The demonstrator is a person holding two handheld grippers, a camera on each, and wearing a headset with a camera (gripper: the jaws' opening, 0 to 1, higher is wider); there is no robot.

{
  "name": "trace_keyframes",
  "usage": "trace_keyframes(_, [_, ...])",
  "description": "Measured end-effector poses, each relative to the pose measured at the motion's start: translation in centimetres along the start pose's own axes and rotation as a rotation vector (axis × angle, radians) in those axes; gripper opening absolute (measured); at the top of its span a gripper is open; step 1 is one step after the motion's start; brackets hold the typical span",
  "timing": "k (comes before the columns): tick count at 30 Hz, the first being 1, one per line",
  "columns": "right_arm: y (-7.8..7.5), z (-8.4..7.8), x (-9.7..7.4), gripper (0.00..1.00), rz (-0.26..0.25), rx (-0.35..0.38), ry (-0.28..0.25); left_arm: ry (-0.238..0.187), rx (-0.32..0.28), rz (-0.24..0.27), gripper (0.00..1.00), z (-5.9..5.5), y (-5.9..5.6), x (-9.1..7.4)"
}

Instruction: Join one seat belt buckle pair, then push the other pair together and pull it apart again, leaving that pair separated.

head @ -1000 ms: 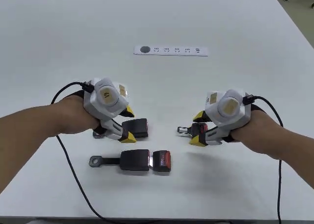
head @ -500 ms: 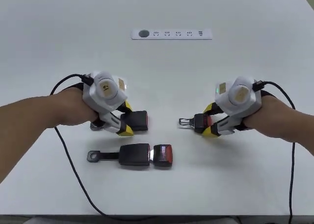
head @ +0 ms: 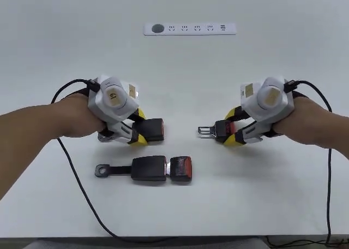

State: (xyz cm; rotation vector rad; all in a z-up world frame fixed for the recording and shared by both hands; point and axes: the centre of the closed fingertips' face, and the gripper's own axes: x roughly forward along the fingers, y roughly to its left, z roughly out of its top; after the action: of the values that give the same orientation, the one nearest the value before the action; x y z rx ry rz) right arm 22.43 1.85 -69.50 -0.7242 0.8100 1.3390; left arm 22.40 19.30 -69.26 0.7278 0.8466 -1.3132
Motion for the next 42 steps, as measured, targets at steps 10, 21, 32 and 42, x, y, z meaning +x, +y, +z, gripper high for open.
trace_keyframes(10, [0.3,1.5,1.2,0.33,-0.011,0.008,0.009,0.056,0.025,-0.010,0.34,0.1,-0.1,0.1])
trace_keyframes(21, [0.8,4.9,2.9,0.33,-0.019,0.003,-0.036,0.061,0.032,-0.016,0.34,0.0,0.1,0.1])
trace_keyframes(32, [1.2,7.6,4.4,0.33,-0.033,-0.025,-0.050,0.054,0.033,-0.015,0.34,-0.1,0.2,0.2])
trace_keyframes(42, [1.0,8.1,4.8,0.33,-0.044,-0.057,-0.051,0.057,0.036,-0.014,0.34,0.0,0.1,0.2])
